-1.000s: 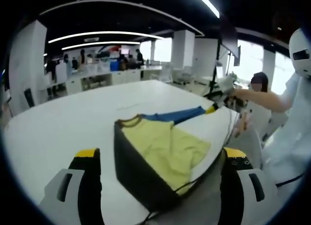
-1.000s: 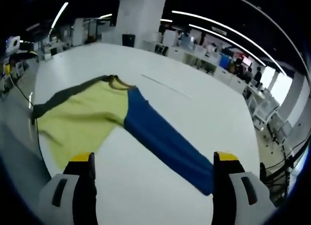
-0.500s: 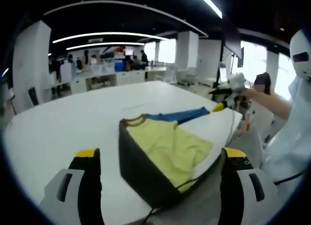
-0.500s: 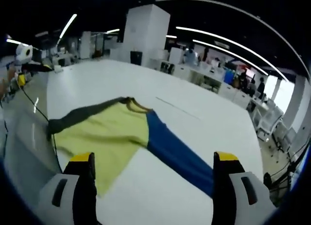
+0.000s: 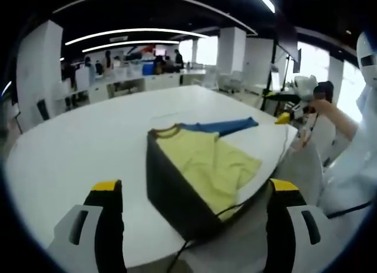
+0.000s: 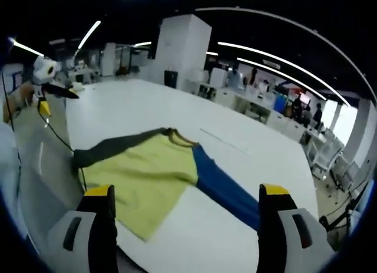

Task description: Fold the garment on the visible template until the final outline fits inside the template.

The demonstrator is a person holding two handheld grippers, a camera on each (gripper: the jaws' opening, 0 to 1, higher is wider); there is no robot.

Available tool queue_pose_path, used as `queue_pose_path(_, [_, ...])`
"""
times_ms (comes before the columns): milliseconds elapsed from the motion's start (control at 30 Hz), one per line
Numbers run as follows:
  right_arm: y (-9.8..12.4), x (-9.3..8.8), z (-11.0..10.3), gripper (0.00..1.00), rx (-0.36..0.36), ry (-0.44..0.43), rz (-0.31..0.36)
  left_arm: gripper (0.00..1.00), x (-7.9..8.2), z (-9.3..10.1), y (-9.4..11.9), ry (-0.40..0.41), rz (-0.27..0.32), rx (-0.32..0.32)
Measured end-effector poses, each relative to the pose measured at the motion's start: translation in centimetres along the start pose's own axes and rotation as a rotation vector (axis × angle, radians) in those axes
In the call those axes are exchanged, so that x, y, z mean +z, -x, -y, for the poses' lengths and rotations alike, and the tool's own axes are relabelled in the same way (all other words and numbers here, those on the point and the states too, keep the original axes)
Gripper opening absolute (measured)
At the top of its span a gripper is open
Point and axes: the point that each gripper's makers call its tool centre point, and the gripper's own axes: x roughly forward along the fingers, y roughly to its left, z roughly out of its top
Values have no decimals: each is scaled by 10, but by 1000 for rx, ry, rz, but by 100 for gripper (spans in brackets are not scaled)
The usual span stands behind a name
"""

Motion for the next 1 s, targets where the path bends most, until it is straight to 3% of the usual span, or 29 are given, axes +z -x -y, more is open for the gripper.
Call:
queue_pose_path(267, [5,1,-11,100,24,-27,28,96,-13,1,-6,8,-51,-14])
queue_pose_path(567, [11,4,-20,100,3,-26,45,84,-19,2,-17,-9,-79,-29])
queue_pose_path(767, [15,4,-30,100,13,-26,34,67,-21,4,-25,-12,-82,-44])
queue_pose_path(867, [15,7,-33,100,13,-28,42,52,-28,5,-29,-35,-122,-54])
queue_pose_path(1000, [15,9,-32,100,7,-16,41,42,-37,8,-38,-96,-169,-66])
